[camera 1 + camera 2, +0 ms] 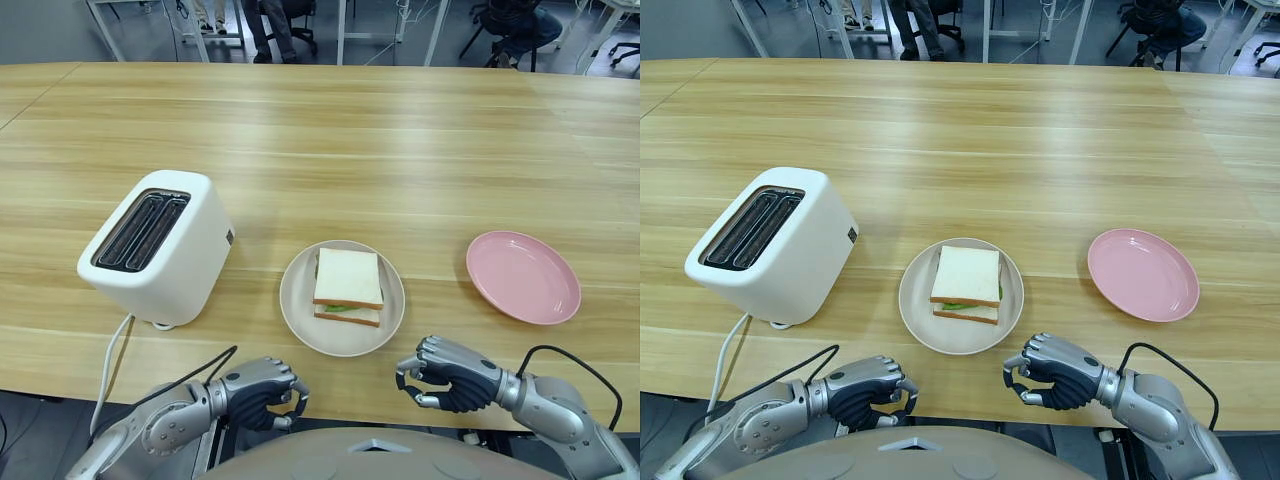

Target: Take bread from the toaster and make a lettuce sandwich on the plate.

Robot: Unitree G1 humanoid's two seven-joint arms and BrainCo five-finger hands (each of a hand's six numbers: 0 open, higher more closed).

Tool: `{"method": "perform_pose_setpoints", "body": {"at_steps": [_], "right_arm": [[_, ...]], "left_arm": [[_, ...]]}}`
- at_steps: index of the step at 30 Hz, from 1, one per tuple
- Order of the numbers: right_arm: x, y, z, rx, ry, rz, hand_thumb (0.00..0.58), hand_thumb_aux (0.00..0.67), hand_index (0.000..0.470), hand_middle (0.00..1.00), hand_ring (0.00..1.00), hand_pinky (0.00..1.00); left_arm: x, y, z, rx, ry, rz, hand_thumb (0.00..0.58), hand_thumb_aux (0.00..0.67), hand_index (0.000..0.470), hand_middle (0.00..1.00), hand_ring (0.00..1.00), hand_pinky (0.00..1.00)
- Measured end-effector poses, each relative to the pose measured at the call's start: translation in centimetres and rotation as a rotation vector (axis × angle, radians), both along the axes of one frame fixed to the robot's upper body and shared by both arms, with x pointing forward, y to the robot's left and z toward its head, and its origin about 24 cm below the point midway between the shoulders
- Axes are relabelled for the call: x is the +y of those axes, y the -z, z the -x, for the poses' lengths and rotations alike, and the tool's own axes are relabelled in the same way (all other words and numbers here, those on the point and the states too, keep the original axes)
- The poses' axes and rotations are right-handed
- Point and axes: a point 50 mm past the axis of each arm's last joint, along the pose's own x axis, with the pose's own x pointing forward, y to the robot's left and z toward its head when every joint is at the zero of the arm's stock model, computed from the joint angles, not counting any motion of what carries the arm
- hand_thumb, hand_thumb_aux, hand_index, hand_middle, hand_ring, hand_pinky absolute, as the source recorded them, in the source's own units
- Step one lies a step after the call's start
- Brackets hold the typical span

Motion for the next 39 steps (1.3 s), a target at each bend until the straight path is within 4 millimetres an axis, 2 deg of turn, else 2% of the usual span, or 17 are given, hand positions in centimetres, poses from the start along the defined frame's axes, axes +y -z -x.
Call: {"method": "perform_pose_setpoints", "body": {"at_steps": [5, 11, 16, 22, 29, 33, 39], "right_arm": [[0.4, 1.4, 0.7, -0.049, -0.061, 0.090, 0.580, 0.670, 0.460, 1.00, 1.00, 1.00], [1.5, 2.9, -0.5, -0.064, -0.067, 0.139, 0.580, 0.670, 0.460, 1.00, 1.00, 1.00], [4.1, 3.4, -2.5, -0.062, -0.049, 0.089, 0.580, 0.670, 0.460, 1.00, 1.00, 1.00], [5.3, 4.9, -4.7, -0.071, -0.016, 0.060, 0.580, 0.670, 0.460, 1.00, 1.00, 1.00], [5.7, 5.5, -9.5, -0.136, 0.121, 0.022, 0.580, 0.670, 0.460, 1.00, 1.00, 1.00], [6.3, 5.1, -12.2, -0.138, 0.212, 0.014, 0.580, 0.670, 0.460, 1.00, 1.00, 1.00], [7.5, 4.5, -13.3, -0.155, 0.203, 0.000, 0.580, 0.670, 0.460, 1.00, 1.00, 1.00]], "left_arm": [[-0.3, 0.7, -0.6, -0.082, 0.032, -0.053, 0.580, 0.670, 0.460, 1.00, 1.00, 1.00], [-0.8, 0.8, -3.1, -0.258, -0.002, -0.061, 0.580, 0.670, 0.460, 1.00, 1.00, 1.00], [-1.7, 1.1, -5.2, -0.345, -0.047, -0.026, 0.580, 0.670, 0.460, 1.00, 1.00, 1.00], [-2.7, 1.6, -7.7, -0.401, -0.092, 0.007, 0.580, 0.670, 0.460, 1.00, 1.00, 1.00], [-3.3, 2.3, -10.9, -0.458, -0.137, 0.028, 0.580, 0.670, 0.460, 1.00, 1.00, 1.00], [-3.3, 2.3, -13.2, -0.489, -0.169, 0.017, 0.580, 0.670, 0.460, 1.00, 1.00, 1.00], [-3.3, 2.0, -14.8, -0.509, -0.187, 0.015, 0.580, 0.670, 0.460, 1.00, 1.00, 1.00]]}}
